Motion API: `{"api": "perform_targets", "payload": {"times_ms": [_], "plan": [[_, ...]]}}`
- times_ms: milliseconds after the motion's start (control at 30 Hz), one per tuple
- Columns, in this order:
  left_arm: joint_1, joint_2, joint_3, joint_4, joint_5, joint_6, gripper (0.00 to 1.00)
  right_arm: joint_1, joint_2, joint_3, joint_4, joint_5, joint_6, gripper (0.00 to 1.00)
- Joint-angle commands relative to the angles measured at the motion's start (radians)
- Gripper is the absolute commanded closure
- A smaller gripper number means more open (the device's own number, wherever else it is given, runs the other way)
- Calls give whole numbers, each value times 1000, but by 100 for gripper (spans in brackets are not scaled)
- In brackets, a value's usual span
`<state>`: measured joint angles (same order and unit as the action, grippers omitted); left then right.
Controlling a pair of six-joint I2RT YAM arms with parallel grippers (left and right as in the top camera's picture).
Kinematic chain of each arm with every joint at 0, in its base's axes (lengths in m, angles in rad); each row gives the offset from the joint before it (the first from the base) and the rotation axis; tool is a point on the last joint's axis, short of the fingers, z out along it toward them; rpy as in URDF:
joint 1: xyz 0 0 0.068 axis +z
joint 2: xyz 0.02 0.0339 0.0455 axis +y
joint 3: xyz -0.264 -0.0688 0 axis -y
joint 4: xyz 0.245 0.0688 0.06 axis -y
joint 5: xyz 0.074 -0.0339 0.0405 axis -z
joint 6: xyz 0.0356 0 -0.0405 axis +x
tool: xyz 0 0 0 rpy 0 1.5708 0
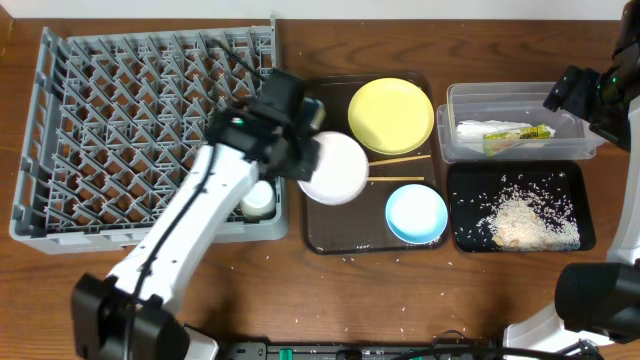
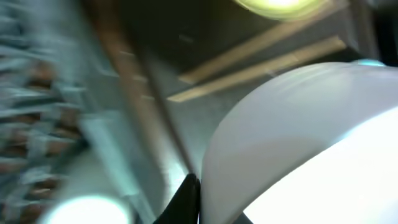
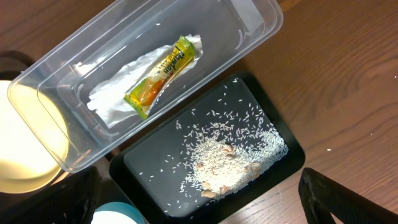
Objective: Sort waste into correct bins and load items into the dishwasher
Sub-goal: 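Carry the white bowl with the left gripper into the dish rack, release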
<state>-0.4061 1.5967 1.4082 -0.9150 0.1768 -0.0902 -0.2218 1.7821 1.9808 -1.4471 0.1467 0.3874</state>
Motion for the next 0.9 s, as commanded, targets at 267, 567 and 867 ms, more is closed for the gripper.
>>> {"api": "perform_targets", "payload": {"times_ms": [267, 567, 867], "plan": [[195, -15, 16, 147, -602, -178, 93, 0, 4, 1, -1, 6, 16, 1], [194, -8, -20, 172, -1017, -205, 93, 0, 4, 1, -1, 6, 16, 1], [77, 25, -98, 173, -1300, -327, 93, 0, 4, 1, -1, 6, 16, 1]]}}
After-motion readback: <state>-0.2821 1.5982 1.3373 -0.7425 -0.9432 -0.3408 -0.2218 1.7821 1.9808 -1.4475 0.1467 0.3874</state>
